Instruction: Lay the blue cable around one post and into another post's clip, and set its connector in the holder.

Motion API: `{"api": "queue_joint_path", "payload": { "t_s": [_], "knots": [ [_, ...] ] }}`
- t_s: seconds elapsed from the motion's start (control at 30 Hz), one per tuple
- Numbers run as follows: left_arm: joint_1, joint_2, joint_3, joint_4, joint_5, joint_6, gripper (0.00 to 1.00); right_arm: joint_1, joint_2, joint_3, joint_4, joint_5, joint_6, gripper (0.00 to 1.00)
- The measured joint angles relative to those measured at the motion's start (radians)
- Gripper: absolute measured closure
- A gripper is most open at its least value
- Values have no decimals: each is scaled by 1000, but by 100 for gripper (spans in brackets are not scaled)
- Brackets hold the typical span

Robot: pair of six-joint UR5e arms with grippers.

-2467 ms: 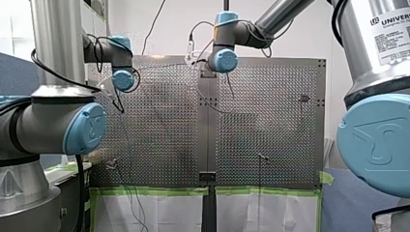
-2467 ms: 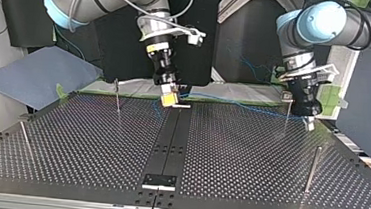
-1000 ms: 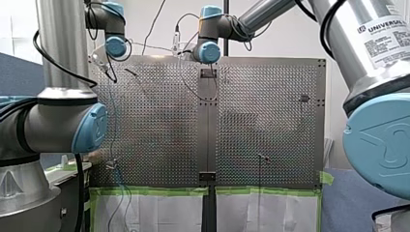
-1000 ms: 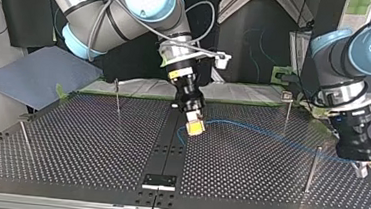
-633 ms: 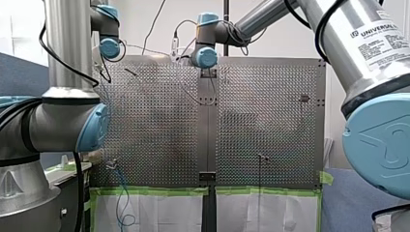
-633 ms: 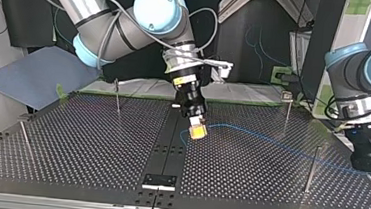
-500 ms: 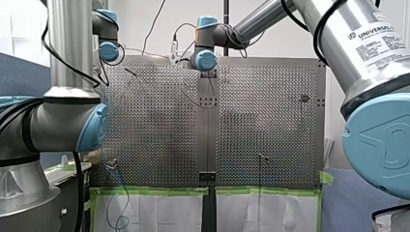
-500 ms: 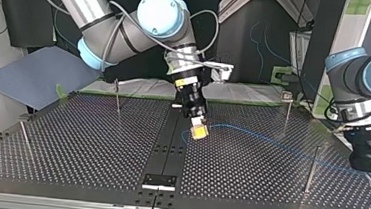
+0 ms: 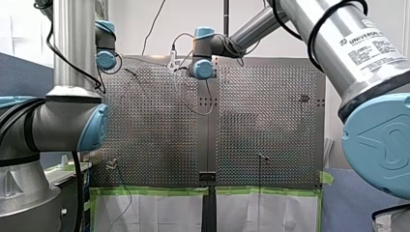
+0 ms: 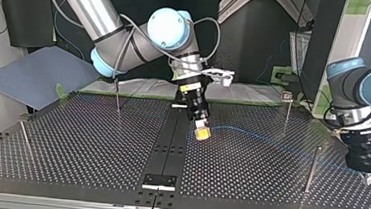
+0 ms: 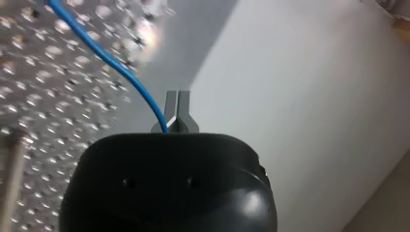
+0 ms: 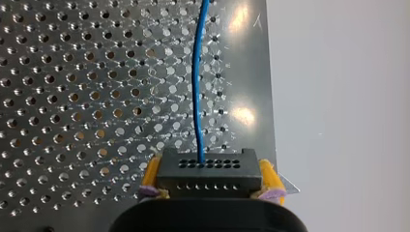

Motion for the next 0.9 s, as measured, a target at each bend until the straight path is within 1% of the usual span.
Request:
{"api": "queue_joint_path", "payload": {
  "t_s": [0.13, 0.33, 0.47, 0.6, 0.9],
  "knots": [
    [4, -29, 0, 3, 7, 5, 100, -4, 9, -5, -7, -2, -2, 100],
    [5, -44, 4, 15, 17, -9, 100, -5, 28, -27, -6, -2, -4, 100],
    [0, -65, 11, 18, 35, -11, 100, -5, 41, -41, -6, -2, -2, 100],
    [-6, -94, 16, 18, 50, -6, 100, -5, 48, -44, -10, 0, 0, 100],
    [-10, -121, 16, 14, 44, 1, 100, -13, 69, -45, -15, 7, 9, 100]
  ]
}}
